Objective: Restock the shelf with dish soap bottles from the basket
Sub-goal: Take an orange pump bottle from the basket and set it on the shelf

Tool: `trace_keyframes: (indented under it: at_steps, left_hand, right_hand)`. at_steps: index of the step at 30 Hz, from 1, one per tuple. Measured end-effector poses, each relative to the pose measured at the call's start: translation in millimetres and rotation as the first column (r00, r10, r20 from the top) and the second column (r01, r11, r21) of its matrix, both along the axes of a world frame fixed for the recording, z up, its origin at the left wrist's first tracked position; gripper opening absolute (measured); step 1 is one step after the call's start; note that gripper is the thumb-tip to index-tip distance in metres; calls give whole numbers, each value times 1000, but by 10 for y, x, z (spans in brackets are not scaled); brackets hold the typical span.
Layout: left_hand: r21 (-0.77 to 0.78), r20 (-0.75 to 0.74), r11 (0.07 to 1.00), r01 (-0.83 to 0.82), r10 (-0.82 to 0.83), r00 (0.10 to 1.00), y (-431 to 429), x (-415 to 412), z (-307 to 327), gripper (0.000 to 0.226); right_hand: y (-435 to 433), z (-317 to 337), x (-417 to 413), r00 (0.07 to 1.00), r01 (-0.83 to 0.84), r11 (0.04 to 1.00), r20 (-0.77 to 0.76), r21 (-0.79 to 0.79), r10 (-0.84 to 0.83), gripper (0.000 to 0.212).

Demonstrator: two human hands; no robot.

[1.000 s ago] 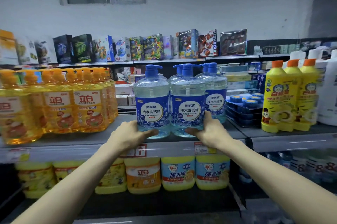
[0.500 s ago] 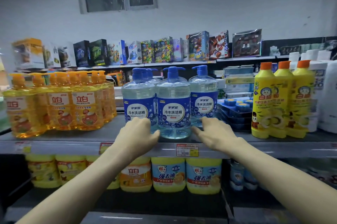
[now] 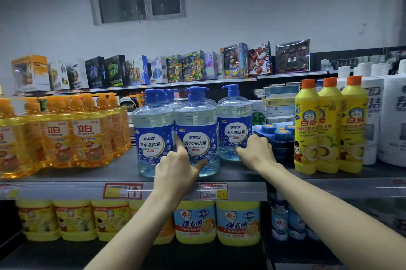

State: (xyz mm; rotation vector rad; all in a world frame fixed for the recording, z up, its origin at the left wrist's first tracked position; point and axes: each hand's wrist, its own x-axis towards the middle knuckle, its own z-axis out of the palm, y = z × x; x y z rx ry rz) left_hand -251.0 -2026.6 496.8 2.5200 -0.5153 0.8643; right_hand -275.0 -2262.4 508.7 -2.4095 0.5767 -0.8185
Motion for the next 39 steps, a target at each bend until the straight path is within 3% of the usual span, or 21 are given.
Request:
trace_keyframes:
  at_steps: [11, 16, 20, 25, 34, 39]
  left_hand:
    - [9, 17, 1000, -12, 12, 1000, 15, 49, -4, 124]
    - [42, -12, 999, 31, -31, 999, 67, 13, 16, 114]
    - [106, -43, 990, 94, -90, 995, 172, -91, 8, 99]
    - [171, -63, 970, 173, -164, 984, 349, -306, 75, 51]
    - [154, 1, 948, 280, -284, 959, 850, -674, -54, 49]
    - [183, -75, 947, 263, -254, 964, 1472, -677, -414, 44]
  right_hand:
    - [-10, 53, 51, 999, 17, 1000, -35, -15, -18, 44]
    - [57, 65, -62, 972, -21, 996, -235, -83, 1, 39]
    - [140, 50, -249, 937, -41, 980, -347, -194, -29, 51]
    - [353, 39, -568, 929, -131, 943, -370, -305, 9, 50]
    - [1158, -134, -1199, 944, -272, 856, -295, -439, 149, 52]
    - [1756, -473, -1270, 922, -361, 813, -306, -457, 238, 52]
